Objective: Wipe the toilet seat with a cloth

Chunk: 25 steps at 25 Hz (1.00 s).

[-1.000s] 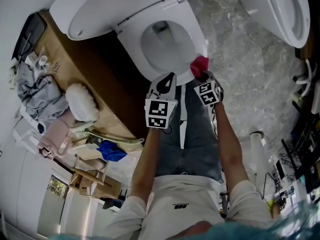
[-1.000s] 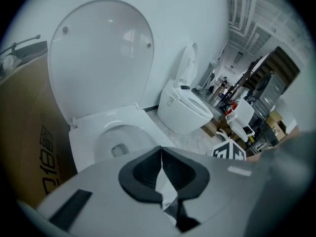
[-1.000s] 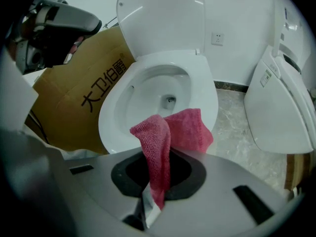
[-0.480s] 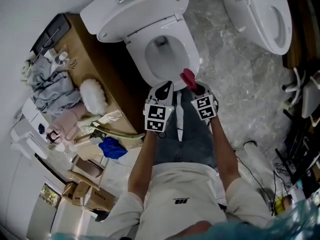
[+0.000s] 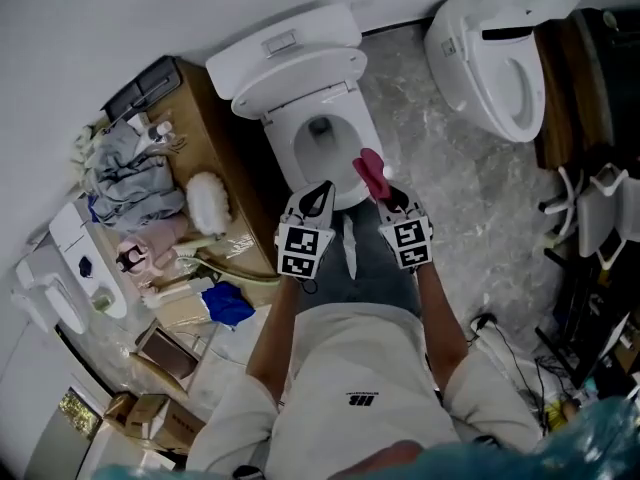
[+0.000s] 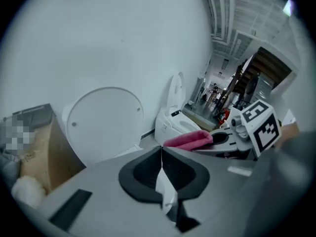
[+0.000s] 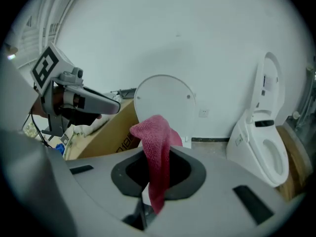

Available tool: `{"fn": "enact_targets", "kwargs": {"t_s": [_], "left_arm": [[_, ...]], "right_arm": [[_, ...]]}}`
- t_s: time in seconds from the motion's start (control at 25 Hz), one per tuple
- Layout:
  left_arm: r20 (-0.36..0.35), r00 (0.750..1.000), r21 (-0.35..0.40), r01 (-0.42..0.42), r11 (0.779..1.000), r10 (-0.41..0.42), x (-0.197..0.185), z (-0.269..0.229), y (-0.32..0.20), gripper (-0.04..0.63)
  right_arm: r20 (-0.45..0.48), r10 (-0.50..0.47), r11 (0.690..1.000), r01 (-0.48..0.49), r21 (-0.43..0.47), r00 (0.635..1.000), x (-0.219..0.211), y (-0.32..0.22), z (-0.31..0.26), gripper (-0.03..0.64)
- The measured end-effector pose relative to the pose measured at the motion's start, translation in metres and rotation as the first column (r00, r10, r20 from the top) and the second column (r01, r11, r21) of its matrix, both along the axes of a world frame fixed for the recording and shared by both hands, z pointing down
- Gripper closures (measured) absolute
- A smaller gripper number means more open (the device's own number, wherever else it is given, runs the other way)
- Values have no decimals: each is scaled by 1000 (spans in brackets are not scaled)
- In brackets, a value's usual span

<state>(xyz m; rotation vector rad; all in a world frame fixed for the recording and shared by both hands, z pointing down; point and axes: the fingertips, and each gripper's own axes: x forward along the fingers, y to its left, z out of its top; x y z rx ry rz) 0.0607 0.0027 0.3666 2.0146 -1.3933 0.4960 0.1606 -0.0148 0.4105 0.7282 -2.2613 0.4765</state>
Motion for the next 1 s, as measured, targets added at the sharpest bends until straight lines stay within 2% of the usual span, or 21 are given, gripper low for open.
{"fn": "enact_targets", "kwargs": {"t_s": [0.24, 0.44, 0.76, 1.0], "left_arm": [[6, 1000, 99, 5, 995, -5, -17, -68, -10, 581], [14, 1000, 187, 12, 982, -15, -26, -124, -15, 581], [45, 999, 324, -18, 946, 3, -28, -209, -11, 581], [73, 997, 400, -31, 916, 2, -29, -246, -1, 581]], "right_arm": [[77, -5, 993, -4, 115, 997, -17, -22, -93, 595], [133, -17, 980, -10, 199, 991, -27, -26, -159, 595], [213, -79, 944, 5, 330, 974, -36, -13, -247, 595], [238, -126, 915, 20, 402, 963, -42, -3, -288, 595]]}}
